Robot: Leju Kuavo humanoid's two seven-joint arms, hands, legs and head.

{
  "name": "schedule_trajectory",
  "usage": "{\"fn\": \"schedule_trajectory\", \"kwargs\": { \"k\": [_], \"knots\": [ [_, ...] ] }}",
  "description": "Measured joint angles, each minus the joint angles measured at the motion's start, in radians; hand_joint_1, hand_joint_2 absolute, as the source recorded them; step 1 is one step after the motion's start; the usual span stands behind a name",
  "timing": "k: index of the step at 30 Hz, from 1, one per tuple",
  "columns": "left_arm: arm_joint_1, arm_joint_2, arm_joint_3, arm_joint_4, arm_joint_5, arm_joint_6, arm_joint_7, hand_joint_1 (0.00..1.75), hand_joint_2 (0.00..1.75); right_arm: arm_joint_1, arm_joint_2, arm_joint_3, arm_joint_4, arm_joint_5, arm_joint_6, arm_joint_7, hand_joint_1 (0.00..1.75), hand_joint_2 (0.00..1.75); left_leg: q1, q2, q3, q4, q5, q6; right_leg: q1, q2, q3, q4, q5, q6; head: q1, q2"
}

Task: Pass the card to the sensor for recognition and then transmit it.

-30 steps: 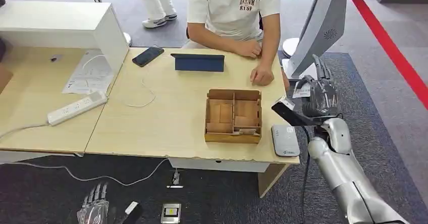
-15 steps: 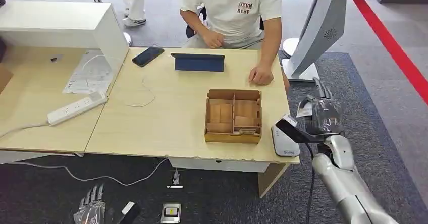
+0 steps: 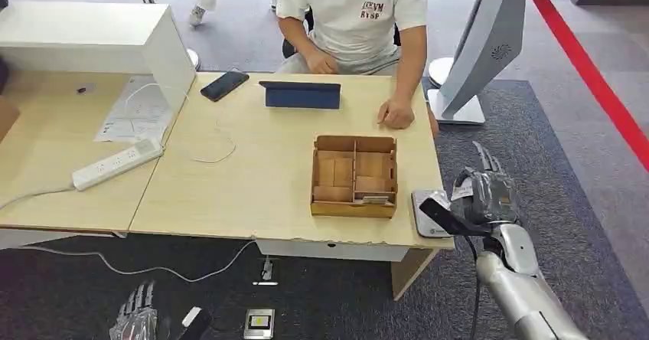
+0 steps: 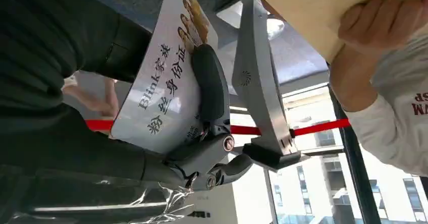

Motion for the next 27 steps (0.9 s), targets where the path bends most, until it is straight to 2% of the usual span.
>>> {"fn": "schedule_trajectory", "kwargs": {
  "k": [10,18,27],
  "knots": [
    [-0.007,-0.011,0.035,0.0,0.0,0.0,-0.04,0.0,1.75,0.03,-0.012,0.01,0.035,-0.021,0.014,0.0,1.75,1.75,0.0,0.0,0.0,0.0,0.0,0.0,0.0,0.0,0.0,0.0,0.0,0.0,0.0,0.0],
    [-0.019,-0.01,0.077,0.002,0.001,0.0,-0.129,0.0,1.75,0.056,-0.007,0.016,0.045,-0.041,-0.002,-0.009,1.75,1.75,0.0,0.0,-0.001,0.0,0.0,0.0,0.0,0.0,0.0,0.0,0.0,0.0,0.0,0.0],
    [-0.034,0.001,0.127,0.016,0.0,0.0,-0.209,0.0,1.75,0.049,0.035,0.036,0.039,-0.023,0.002,0.008,1.75,1.75,0.0,0.0,-0.001,0.0,0.0,0.0,0.0,0.0,0.0,0.001,0.0,0.0,0.0,0.0]
  ]
}}
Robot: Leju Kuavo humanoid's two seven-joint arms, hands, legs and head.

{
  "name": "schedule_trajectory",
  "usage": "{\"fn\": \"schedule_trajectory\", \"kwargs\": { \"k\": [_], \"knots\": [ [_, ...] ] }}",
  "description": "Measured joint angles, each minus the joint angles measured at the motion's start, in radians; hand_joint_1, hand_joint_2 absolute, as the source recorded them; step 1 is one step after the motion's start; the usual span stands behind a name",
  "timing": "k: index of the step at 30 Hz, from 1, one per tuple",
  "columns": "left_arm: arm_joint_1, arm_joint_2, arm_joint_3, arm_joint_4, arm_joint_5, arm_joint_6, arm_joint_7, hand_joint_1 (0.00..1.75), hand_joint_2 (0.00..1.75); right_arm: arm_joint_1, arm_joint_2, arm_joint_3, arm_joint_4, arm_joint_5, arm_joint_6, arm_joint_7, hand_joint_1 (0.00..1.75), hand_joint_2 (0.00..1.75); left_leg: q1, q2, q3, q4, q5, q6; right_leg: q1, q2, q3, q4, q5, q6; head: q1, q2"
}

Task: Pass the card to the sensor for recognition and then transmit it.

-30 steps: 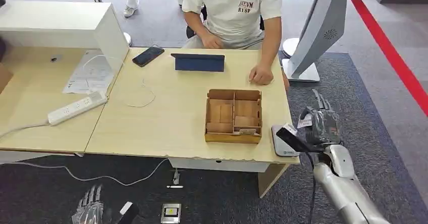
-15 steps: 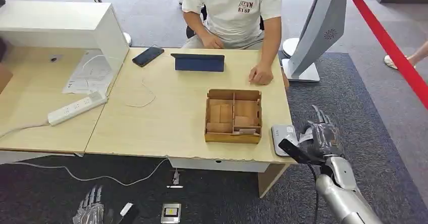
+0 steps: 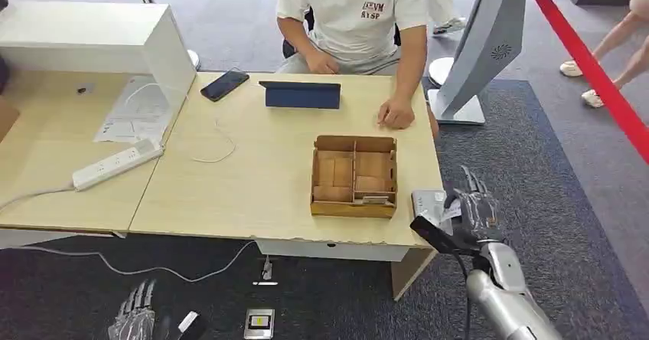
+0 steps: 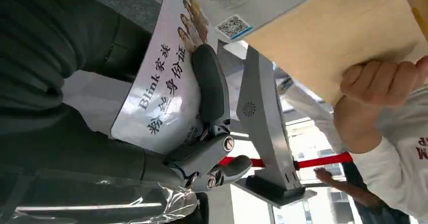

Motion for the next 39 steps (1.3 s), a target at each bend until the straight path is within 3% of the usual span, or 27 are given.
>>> {"fn": "schedule_trajectory", "kwargs": {
  "k": [10,16,29,39],
  "knots": [
    [-0.003,0.021,0.023,0.022,0.001,0.0,-0.03,0.0,1.75,-0.006,0.034,0.026,0.002,0.021,0.016,0.01,1.75,1.75,0.0,0.0,0.0,0.0,0.0,0.0,0.0,0.0,0.0,0.0,0.0,0.0,0.0,0.0],
    [-0.013,0.025,0.045,0.034,-0.002,0.0,-0.033,0.0,1.75,-0.009,0.046,0.045,0.016,0.05,0.068,0.05,1.75,1.75,0.0,0.0,0.0,0.0,0.0,0.0,0.0,0.0,0.0,0.0,0.0,0.0,0.0,0.0],
    [-0.015,0.024,0.05,0.04,-0.004,0.0,0.063,0.0,1.75,-0.03,0.086,0.092,0.064,0.088,0.102,0.065,1.75,1.75,0.0,0.0,0.0,0.0,0.0,0.0,0.0,0.0,0.0,0.0,0.0,0.0,0.0,0.0],
    [-0.012,0.02,0.038,0.04,-0.004,0.0,0.106,0.0,1.75,-0.03,0.088,0.105,0.074,0.077,0.101,0.051,1.75,1.75,0.0,0.0,0.0,0.0,0.0,0.0,0.0,0.0,0.0,0.0,0.0,0.0,0.0,0.0]
  ]
}}
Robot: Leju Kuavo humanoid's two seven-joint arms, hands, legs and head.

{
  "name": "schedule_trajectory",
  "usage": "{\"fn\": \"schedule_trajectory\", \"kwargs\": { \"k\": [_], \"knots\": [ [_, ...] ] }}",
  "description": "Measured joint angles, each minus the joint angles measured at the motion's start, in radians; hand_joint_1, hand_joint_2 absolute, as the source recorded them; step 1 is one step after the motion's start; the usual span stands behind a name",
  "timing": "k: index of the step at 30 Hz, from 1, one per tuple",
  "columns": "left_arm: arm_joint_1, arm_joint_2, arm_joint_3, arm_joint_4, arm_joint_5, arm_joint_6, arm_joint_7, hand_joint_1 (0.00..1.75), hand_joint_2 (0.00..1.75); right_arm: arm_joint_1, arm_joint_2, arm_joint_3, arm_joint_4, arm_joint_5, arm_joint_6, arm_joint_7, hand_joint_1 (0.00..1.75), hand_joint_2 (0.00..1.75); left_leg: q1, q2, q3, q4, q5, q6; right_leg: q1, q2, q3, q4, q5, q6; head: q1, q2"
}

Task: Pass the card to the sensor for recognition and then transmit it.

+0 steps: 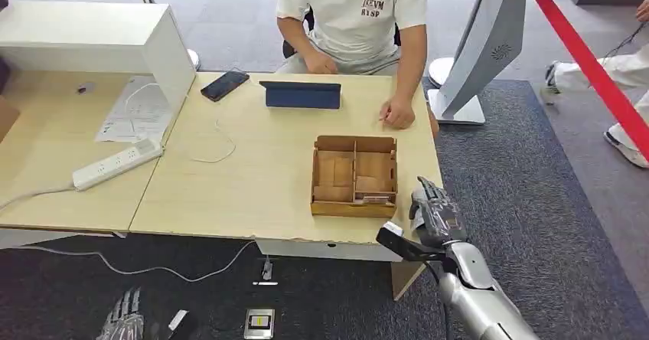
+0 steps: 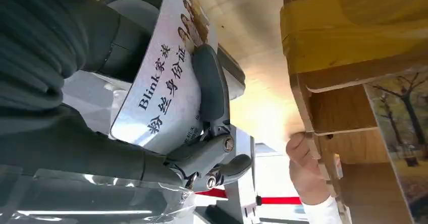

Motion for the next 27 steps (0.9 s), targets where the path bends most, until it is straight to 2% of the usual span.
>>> {"fn": "schedule_trajectory", "kwargs": {
  "k": [10,13,17,25,27],
  "knots": [
    [0.005,-0.002,-0.017,-0.002,0.0,0.0,0.023,0.0,1.75,-0.025,0.012,0.002,-0.003,-0.054,-0.005,-0.038,1.75,1.75,0.0,0.0,0.0,0.0,0.0,0.0,0.0,0.0,0.0,0.001,0.0,0.0,0.0,0.0],
    [0.01,-0.003,-0.022,-0.007,0.0,0.0,0.045,0.0,1.75,-0.071,0.025,-0.002,-0.026,-0.105,-0.002,-0.064,1.75,1.75,0.0,0.001,0.0,0.0,0.001,0.0,0.0,0.0,0.0,0.001,0.001,-0.001,0.0,0.0],
    [0.017,-0.004,-0.037,-0.018,0.0,0.0,0.085,0.0,1.75,-0.157,0.041,-0.008,-0.079,-0.142,0.026,-0.065,1.75,1.75,0.0,0.001,0.0,0.0,0.001,-0.001,0.0,0.0,0.0,0.001,0.001,-0.001,0.0,0.0],
    [0.017,0.009,-0.042,-0.022,0.001,0.0,0.105,0.0,1.75,-0.25,0.118,-0.013,-0.118,-0.131,0.002,-0.043,1.75,1.75,0.001,0.001,0.001,0.0,0.001,-0.001,0.001,0.0,0.0,0.001,0.001,-0.001,0.0,0.0],
    [0.017,0.013,-0.043,-0.022,-0.001,0.0,0.131,0.0,1.75,-0.258,0.136,-0.013,-0.118,-0.129,-0.003,-0.051,1.75,1.75,0.001,0.001,0.0,0.0,0.001,-0.001,0.001,0.0,0.0,0.001,0.001,-0.001,0.0,0.0]
  ]
}}
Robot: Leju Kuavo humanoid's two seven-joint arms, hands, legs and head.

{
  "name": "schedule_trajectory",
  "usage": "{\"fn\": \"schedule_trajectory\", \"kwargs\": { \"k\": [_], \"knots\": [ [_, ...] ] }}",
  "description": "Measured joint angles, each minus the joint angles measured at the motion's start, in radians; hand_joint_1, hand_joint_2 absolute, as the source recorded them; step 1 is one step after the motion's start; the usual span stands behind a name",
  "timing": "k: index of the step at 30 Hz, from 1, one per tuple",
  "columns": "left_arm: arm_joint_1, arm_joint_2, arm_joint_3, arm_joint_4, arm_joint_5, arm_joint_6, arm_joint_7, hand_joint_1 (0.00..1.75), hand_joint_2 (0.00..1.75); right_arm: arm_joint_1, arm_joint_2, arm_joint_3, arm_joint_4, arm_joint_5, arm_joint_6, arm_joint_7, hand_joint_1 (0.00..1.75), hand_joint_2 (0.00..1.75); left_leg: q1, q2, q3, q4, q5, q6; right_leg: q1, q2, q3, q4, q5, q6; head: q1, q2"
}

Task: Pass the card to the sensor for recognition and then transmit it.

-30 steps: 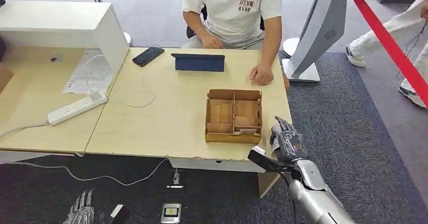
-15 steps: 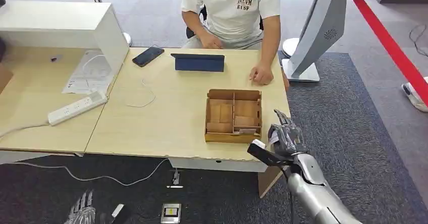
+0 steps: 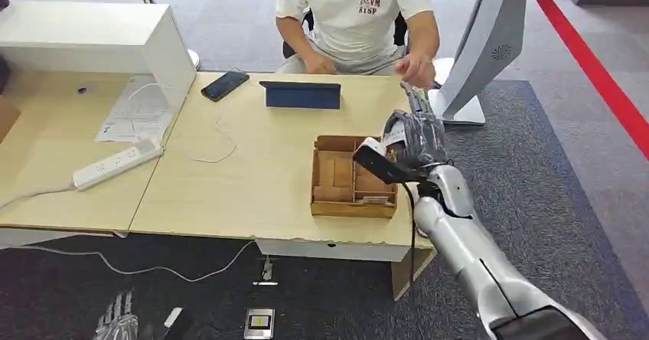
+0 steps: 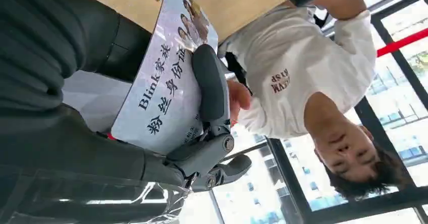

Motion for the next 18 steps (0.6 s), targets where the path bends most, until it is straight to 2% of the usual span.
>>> {"fn": "schedule_trajectory", "kwargs": {
  "k": [2,5,9,13,18],
  "knots": [
    [0.002,0.003,-0.008,-0.001,-0.001,0.0,0.052,0.0,1.75,-0.005,0.021,0.0,0.0,0.006,0.001,-0.01,1.75,1.75,0.0,0.0,0.0,0.0,0.0,0.0,0.0,0.0,0.0,0.0,0.0,0.0,0.0,0.0],
    [0.011,0.003,-0.041,-0.012,-0.001,0.0,0.165,0.0,1.75,-0.006,0.056,0.002,0.0,0.011,0.005,-0.02,1.75,1.75,0.0,0.0,0.0,0.0,0.0,0.0,0.0,0.0,0.0,0.0,0.0,0.0,0.0,0.0],
    [0.031,0.003,-0.112,-0.027,-0.001,0.0,0.258,0.0,1.75,-0.012,0.104,0.003,-0.001,-0.013,0.027,-0.046,1.75,1.75,0.0,0.0,0.001,0.0,0.0,0.0,0.0,0.0,0.0,0.0,0.0,0.0,0.0,0.0],
    [0.056,-0.002,-0.197,-0.048,-0.001,0.0,0.308,0.0,1.75,-0.012,0.124,0.004,-0.031,-0.049,0.061,-0.079,1.75,1.75,0.0,0.0,0.0,0.0,0.0,0.0,0.0,0.0,0.0,0.0,0.0,0.0,0.0,0.0],
    [0.077,-0.006,-0.291,-0.071,0.003,0.0,0.288,0.0,1.75,-0.028,0.135,0.004,-0.079,-0.058,0.086,-0.089,1.75,1.75,0.0,0.0,0.0,0.0,0.0,0.0,0.0,0.0,0.0,0.0,0.0,0.0,0.0,0.0]
  ]
}}
